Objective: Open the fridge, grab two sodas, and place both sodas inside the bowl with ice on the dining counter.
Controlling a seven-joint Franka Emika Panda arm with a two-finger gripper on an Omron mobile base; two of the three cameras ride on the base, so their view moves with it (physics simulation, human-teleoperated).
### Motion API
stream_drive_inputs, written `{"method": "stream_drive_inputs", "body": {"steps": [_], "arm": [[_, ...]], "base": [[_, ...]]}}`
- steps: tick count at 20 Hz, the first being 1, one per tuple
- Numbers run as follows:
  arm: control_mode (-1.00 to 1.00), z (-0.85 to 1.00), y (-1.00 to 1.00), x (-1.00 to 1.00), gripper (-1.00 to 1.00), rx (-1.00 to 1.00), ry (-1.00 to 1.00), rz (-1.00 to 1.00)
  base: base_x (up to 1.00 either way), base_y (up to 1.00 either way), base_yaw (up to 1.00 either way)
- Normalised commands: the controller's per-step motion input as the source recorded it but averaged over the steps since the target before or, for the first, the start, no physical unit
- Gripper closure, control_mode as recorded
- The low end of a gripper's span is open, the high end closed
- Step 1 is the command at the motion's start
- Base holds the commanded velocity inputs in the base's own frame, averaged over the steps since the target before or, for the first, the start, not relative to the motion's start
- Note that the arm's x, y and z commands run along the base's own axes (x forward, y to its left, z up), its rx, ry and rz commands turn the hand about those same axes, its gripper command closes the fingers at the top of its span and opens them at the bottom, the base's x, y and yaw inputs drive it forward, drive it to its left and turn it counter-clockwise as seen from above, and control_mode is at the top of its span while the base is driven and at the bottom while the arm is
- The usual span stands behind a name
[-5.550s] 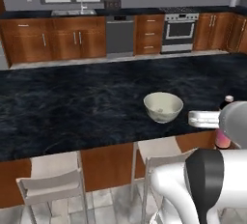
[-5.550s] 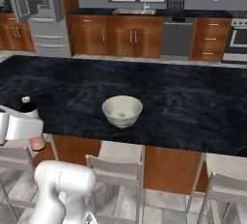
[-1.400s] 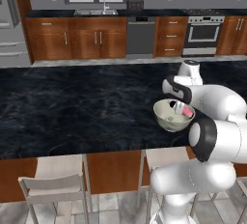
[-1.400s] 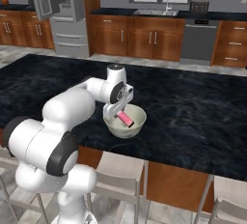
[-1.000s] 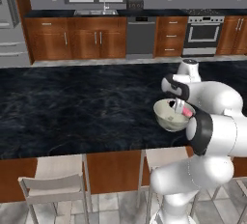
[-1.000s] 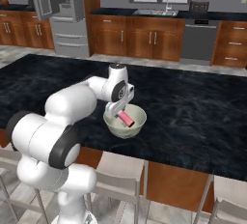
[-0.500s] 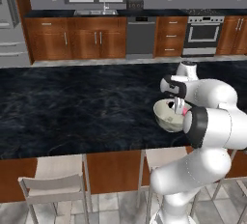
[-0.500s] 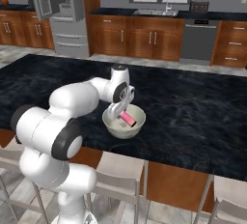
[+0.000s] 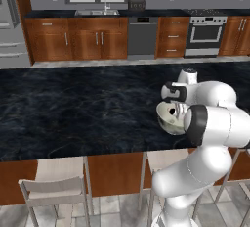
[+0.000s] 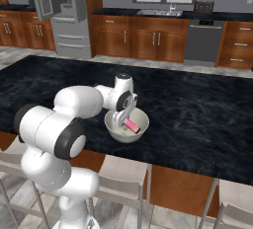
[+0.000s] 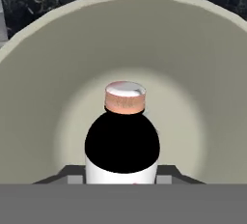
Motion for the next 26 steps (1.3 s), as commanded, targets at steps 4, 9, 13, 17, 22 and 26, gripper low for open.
{"method": "stream_drive_inputs", "body": {"steps": [4,9,13,17,22,26], "arm": [[-1.0,-0.11,0.0,0.0,-1.0,0.0,0.0,0.01],[-1.0,0.0,0.0,-0.01,-1.0,0.0,-0.01,0.0],[-1.0,0.09,0.01,-0.13,-1.0,0.0,-0.01,0.0],[-1.0,0.44,0.05,-0.27,-1.0,0.0,-0.03,0.0],[-1.0,0.59,0.35,-0.45,-1.0,0.0,-0.08,-0.01],[-1.0,0.4,0.55,-0.67,-1.0,0.0,-0.03,-0.16]], "base": [[0.0,0.0,0.0],[0.0,0.0,0.0],[0.0,0.0,0.0],[0.0,0.0,0.0],[0.0,0.0,0.0],[0.0,0.0,0.0]]}}
